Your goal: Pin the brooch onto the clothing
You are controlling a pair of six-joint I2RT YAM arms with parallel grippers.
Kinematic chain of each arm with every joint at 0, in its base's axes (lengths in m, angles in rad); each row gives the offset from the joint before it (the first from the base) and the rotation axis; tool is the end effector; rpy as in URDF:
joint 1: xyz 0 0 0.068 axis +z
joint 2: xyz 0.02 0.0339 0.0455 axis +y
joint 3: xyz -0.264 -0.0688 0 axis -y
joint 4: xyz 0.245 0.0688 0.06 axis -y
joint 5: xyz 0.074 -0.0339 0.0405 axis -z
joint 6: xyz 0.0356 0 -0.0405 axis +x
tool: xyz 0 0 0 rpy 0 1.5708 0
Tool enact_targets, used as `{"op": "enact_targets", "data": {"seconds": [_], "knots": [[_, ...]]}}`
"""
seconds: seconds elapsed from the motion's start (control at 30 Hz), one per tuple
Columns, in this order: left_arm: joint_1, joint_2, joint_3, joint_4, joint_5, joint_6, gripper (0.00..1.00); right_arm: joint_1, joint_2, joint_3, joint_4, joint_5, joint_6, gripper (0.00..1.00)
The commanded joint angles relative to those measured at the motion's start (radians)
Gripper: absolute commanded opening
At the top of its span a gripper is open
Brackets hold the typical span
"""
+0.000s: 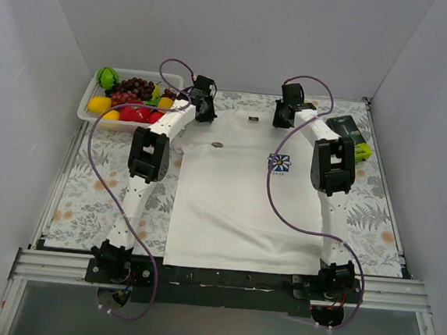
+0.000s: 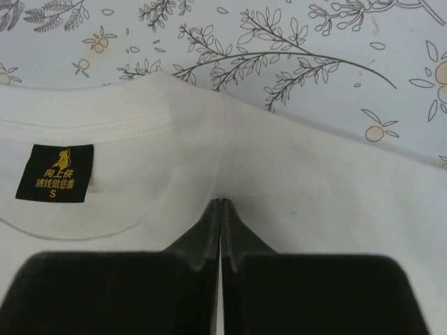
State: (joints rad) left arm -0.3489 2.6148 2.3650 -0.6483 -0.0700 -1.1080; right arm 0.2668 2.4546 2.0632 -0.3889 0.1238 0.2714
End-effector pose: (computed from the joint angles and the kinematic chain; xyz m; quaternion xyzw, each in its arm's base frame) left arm 0.5353 -0.1921 0.1581 -0.3603 0.8720 -0.1949 0.2681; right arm 0.5328 0.1411 0.1660 0.0259 0.9211 0.0471 0.3856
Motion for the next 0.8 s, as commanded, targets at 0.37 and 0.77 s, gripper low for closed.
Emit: {"op": "enact_targets", "data": {"seconds": [0.37, 0.77], "knots": [[0.073, 0.074, 0.039, 0.192, 0.157, -0.018, 0.16, -0.051, 0.081, 0.075, 0.048, -0.082, 0.069, 0.01], [0.082, -0.176, -0.156, 0.415, 0.378, -0.061, 0.54, -0.051, -0.164, -0.027, 0.093, -0.154, 0.017, 0.01]]}}
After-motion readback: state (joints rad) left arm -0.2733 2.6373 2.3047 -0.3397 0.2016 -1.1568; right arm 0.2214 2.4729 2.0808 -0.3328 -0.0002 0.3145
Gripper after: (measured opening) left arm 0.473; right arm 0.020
